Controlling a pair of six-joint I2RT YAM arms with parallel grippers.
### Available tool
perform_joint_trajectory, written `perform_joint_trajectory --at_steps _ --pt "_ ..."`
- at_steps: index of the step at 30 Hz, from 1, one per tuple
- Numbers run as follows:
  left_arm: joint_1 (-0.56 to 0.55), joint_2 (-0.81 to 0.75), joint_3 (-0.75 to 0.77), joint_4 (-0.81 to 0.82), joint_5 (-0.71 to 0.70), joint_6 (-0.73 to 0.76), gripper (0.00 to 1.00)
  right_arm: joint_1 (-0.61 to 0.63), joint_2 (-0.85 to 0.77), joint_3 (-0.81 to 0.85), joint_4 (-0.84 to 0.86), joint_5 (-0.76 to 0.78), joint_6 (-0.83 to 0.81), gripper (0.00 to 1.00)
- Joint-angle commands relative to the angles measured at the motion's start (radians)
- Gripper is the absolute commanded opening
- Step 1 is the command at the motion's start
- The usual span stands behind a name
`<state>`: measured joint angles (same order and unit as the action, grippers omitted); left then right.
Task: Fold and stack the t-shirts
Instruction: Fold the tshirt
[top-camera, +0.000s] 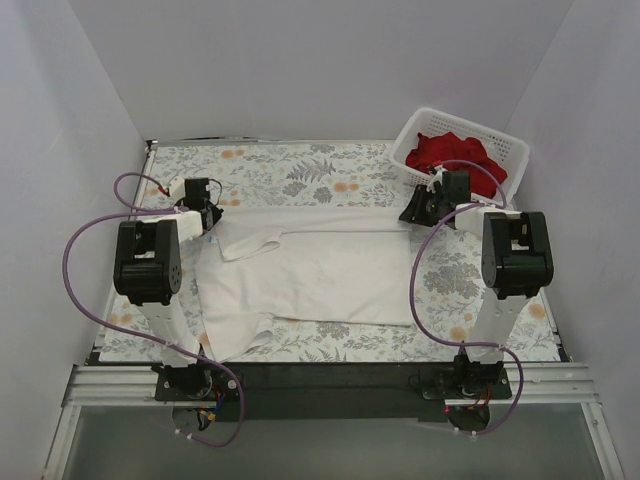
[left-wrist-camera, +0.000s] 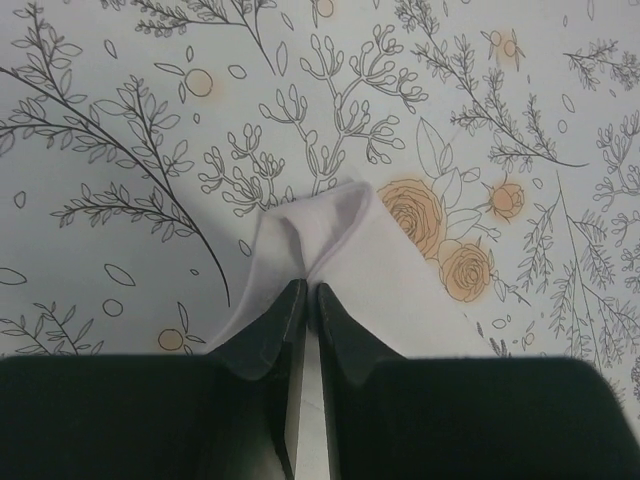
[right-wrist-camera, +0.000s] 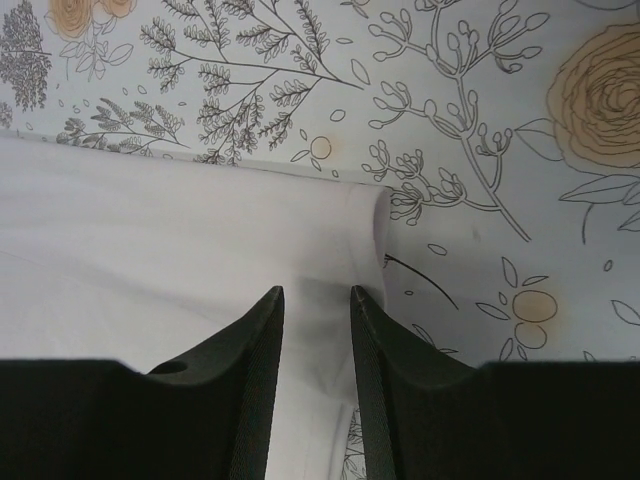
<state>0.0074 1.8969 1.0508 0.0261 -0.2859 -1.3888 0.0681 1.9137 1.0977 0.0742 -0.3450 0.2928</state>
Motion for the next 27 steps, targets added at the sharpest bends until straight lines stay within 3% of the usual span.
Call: perform_joint_trajectory --at_steps 1,5,6,10,14,20,25,27 --pt "0.032 0.014 0.020 -0.068 -0.050 0.005 0.08 -0.025 0.013 -0.016 0.030 -0.022 0.017 0.40" --pt "0.031 -0.036 0.017 -0.083 -0.055 0.028 0.16 -0.024 -0.019 -0.013 0.029 -0.060 0.008 0.39" --pt "0.032 -0.073 0.012 -0.083 -0.049 0.033 0.27 -0.022 -0.040 -0.012 0.029 -0.069 0.009 0.39" --pt "0.025 -0.172 0.002 -0.116 -0.016 0.068 0.50 -0.010 -0.103 -0.010 0.021 -0.098 0.016 0.40" --pt "0.002 -0.298 -0.029 -0.161 0.002 0.102 0.55 0.015 -0.175 -0.038 0.019 -0.112 0.020 0.41" --pt "-0.187 -0.476 -0.141 -0.198 0.013 0.181 0.57 0.070 -0.271 -0.134 0.021 -0.132 0.017 0.41" --pt "-0.378 -0.483 -0.169 -0.198 -0.004 0.292 0.57 0.140 -0.337 -0.234 0.025 -0.120 0.002 0.41" --pt "-0.408 -0.449 -0.163 -0.192 -0.028 0.329 0.57 0.173 -0.364 -0.260 0.029 -0.112 -0.004 0.41"
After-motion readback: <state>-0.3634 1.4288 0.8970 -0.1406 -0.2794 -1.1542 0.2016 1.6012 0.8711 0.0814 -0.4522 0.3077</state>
